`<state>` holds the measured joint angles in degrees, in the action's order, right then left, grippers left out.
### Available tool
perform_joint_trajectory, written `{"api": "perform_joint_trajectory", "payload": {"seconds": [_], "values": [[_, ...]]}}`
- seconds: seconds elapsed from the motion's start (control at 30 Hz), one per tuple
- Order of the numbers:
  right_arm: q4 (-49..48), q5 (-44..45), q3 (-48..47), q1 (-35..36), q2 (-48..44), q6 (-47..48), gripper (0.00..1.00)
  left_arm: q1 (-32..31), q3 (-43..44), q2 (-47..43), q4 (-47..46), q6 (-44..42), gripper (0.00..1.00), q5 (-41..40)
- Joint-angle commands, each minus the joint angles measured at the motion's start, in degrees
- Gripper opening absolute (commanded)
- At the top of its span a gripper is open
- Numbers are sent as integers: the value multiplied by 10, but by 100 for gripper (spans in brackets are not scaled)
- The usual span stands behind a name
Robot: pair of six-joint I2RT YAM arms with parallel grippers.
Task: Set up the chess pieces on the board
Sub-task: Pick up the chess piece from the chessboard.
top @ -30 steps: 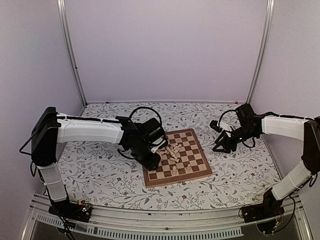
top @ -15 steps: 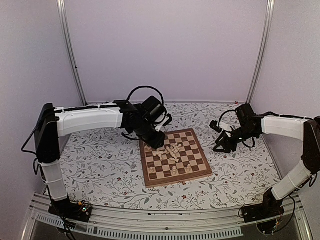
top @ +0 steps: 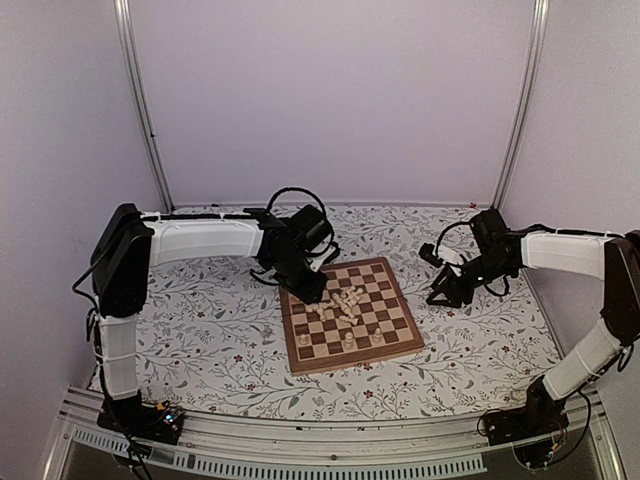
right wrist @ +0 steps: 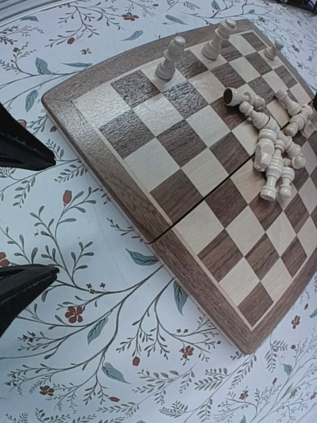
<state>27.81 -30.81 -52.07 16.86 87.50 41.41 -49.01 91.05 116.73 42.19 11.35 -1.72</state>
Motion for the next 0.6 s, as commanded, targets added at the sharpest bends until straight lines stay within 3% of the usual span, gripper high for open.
{"api": "perform_joint_trajectory", "payload": {"seconds": [0.0,0.57], "values": [[-3,4,5,4,8,5,53,12,18,18,-2,-9,32,13],[-3,9,5,3,12,6,52,18,33,56,-12,-19,19,10]]}}
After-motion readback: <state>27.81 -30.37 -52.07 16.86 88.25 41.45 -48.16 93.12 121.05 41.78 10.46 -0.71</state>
